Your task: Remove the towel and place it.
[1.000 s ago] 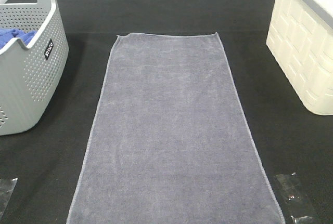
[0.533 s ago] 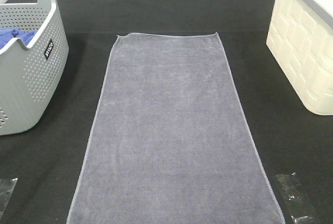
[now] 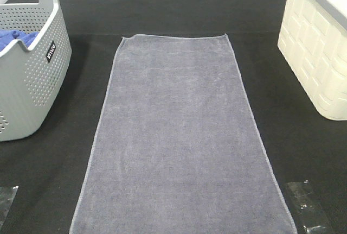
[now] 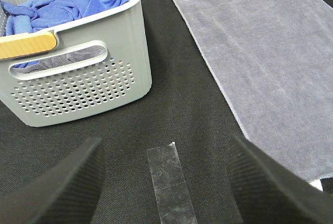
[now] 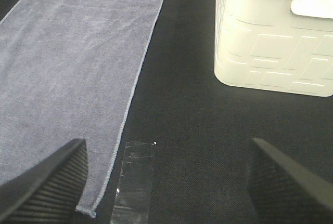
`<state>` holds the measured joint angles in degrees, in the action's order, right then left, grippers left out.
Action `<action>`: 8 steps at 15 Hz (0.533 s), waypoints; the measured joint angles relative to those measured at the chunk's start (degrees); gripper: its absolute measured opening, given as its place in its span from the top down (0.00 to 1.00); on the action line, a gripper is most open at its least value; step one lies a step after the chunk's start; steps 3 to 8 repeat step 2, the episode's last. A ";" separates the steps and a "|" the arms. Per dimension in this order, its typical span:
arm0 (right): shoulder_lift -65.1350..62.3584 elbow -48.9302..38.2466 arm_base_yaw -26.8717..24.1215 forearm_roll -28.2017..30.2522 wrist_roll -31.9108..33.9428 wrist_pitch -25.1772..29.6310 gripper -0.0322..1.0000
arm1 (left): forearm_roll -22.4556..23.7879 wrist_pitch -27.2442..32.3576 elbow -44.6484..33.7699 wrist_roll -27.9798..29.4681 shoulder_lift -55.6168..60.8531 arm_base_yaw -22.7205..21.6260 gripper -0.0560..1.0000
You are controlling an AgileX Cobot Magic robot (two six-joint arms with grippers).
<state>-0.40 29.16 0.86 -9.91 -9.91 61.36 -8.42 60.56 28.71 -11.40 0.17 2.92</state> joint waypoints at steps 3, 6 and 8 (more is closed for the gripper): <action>0.00 0.00 0.00 0.00 0.00 0.00 0.22 | 0.00 0.00 0.00 0.00 0.00 0.00 0.33; 0.00 0.00 0.00 0.00 0.00 0.00 0.22 | 0.00 0.00 0.00 0.00 0.00 0.00 0.33; 0.00 0.00 0.00 0.00 0.00 0.00 0.22 | 0.00 0.00 0.00 0.00 0.00 0.00 0.33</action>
